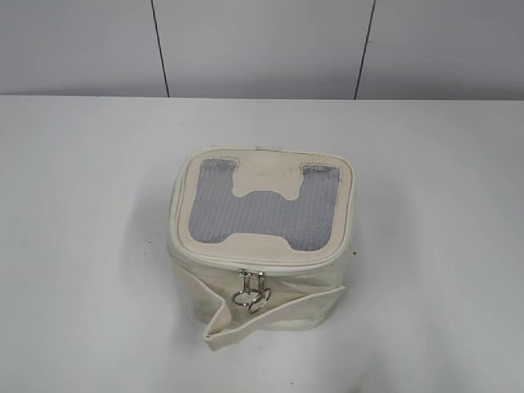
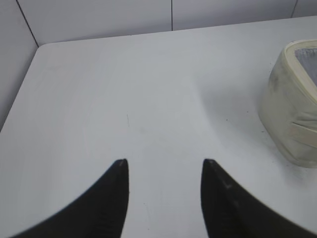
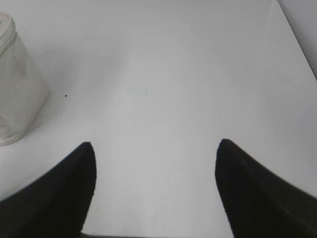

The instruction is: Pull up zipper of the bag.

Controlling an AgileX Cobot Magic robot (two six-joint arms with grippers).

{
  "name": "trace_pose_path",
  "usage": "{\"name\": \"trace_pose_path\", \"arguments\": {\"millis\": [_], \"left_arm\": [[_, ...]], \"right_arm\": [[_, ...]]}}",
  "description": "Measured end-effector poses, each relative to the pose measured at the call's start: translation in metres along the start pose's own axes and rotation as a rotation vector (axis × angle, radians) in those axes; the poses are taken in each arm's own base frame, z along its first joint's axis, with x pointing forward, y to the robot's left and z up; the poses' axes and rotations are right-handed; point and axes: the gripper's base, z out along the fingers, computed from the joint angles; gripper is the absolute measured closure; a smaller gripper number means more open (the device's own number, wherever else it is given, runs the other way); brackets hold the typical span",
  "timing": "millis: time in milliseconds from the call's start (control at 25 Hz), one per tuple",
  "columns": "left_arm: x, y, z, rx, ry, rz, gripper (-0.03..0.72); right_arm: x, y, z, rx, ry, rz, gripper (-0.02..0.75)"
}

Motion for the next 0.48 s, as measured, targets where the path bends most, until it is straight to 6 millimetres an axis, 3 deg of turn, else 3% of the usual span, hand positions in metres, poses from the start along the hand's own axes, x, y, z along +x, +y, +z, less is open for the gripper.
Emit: {"name": "trace_pose_path", "arguments": {"millis": [480], "left_arm": [[0.0,0.0001,0.0,-0.001,0.0,0.0,0.325]], "right_arm": [[0.0,0.0,0.0,0.0,0.0,0.0,0.152]]}}
